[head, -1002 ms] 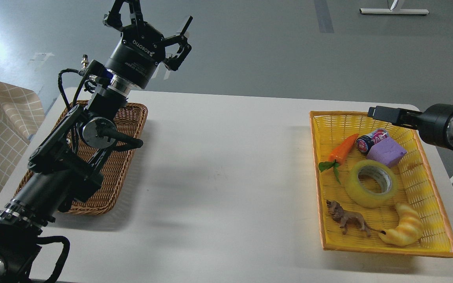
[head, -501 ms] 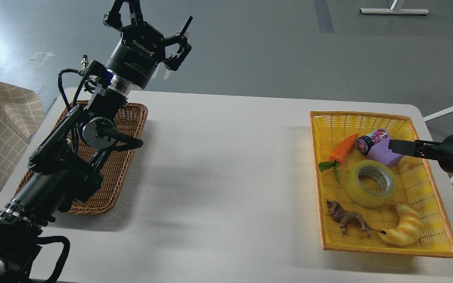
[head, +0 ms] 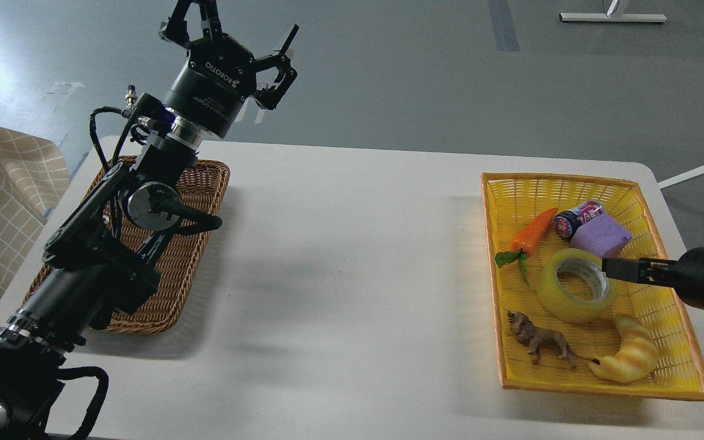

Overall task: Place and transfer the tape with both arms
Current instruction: 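Insert the right gripper into the tape roll's hole and grip it, then lift the tape roll out and carry it toward the table center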

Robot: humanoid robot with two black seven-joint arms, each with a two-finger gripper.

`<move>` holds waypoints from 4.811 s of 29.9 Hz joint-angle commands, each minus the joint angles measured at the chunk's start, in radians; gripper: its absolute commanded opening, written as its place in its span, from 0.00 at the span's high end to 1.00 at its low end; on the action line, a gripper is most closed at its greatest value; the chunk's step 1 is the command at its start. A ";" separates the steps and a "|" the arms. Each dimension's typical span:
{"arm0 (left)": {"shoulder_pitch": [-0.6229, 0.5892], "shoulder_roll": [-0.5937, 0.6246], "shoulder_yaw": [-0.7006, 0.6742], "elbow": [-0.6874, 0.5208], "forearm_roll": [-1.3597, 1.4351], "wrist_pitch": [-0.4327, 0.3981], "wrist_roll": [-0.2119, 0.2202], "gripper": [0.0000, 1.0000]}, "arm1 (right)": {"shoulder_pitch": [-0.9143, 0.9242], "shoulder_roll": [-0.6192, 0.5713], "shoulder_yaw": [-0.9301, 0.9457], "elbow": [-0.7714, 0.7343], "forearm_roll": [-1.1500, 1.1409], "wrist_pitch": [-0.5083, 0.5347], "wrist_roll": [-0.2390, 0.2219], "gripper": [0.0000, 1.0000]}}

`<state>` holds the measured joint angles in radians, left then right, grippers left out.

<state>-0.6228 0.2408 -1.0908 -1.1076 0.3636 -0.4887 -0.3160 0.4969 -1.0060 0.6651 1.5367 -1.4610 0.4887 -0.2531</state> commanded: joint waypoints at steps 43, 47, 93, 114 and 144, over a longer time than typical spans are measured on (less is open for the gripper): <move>0.001 0.002 -0.001 0.002 0.000 0.000 -0.002 0.02 | -0.001 0.173 -0.038 -0.153 -0.071 0.000 0.000 0.48; 0.001 0.002 -0.001 0.002 0.000 0.000 -0.002 0.02 | 0.000 0.175 -0.042 -0.156 -0.071 0.000 0.000 0.55; 0.000 -0.012 -0.001 0.003 0.000 0.000 -0.002 0.02 | 0.387 0.377 -0.047 -0.153 -0.065 0.000 0.000 1.00; -0.008 -0.015 -0.001 0.003 0.000 0.000 -0.002 0.02 | 0.511 0.816 -0.243 -0.438 -0.110 0.000 -0.003 1.00; -0.014 -0.024 0.000 0.002 -0.002 0.000 -0.002 0.02 | 0.511 1.006 -0.348 -0.659 -0.111 0.000 -0.003 1.00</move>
<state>-0.6366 0.2228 -1.0906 -1.1061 0.3622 -0.4887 -0.3176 1.0064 -0.0001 0.3257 0.8858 -1.5725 0.4887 -0.2561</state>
